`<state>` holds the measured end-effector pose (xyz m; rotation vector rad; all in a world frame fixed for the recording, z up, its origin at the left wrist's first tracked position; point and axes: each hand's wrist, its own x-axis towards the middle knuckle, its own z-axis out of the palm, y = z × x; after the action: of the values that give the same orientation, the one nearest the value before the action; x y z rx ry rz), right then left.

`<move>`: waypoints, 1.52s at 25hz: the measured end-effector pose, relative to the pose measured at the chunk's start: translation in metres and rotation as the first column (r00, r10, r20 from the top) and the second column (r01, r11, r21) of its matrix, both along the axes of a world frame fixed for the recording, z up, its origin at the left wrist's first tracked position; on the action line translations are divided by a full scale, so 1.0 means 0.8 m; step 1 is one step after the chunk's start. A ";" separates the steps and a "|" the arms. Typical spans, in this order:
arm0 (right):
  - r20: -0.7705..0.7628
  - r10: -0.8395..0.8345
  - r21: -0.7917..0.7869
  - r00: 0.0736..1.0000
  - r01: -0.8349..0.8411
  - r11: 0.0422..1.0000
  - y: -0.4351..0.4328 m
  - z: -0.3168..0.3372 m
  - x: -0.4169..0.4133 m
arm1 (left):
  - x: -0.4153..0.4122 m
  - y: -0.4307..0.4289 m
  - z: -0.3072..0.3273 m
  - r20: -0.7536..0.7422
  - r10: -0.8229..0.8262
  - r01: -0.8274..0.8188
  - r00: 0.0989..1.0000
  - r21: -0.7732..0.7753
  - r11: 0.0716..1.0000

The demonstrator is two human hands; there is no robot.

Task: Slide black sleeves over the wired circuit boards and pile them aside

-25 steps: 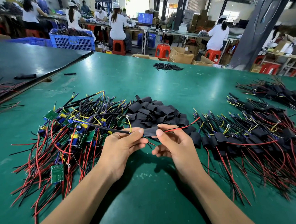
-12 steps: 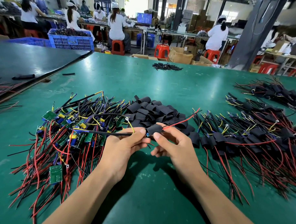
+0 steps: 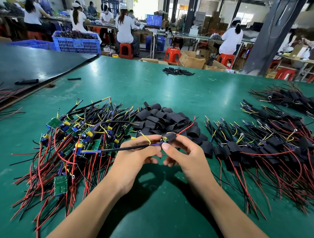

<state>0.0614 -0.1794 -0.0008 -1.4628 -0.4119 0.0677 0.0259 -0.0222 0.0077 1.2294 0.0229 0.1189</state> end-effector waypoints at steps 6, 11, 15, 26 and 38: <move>-0.046 0.079 0.015 0.996 -0.079 0.997 0.002 0.006 -0.006 | 0.000 0.000 0.002 0.006 -0.003 0.003 1.000 0.061 0.998; -0.026 0.119 -0.020 0.993 -0.120 0.993 0.002 0.010 -0.008 | 0.000 0.000 0.002 0.019 -0.078 0.077 0.997 0.075 0.994; 0.011 0.110 -0.077 0.994 -0.109 0.991 0.004 0.012 -0.012 | -0.001 -0.001 0.002 0.024 -0.039 0.037 0.999 0.102 0.994; -0.282 0.083 0.095 0.956 -0.058 0.994 0.005 0.015 -0.007 | 0.000 0.001 0.004 -0.047 -0.020 0.022 0.999 0.039 0.999; -0.575 0.217 0.283 0.789 -0.057 0.958 0.004 0.028 -0.010 | 0.000 0.004 0.012 -0.113 -0.191 0.182 0.975 -0.079 0.980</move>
<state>0.0531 -0.1761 0.0214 -1.0789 0.0044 0.5705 0.0259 -0.0189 0.0170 1.1628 0.0158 -0.1190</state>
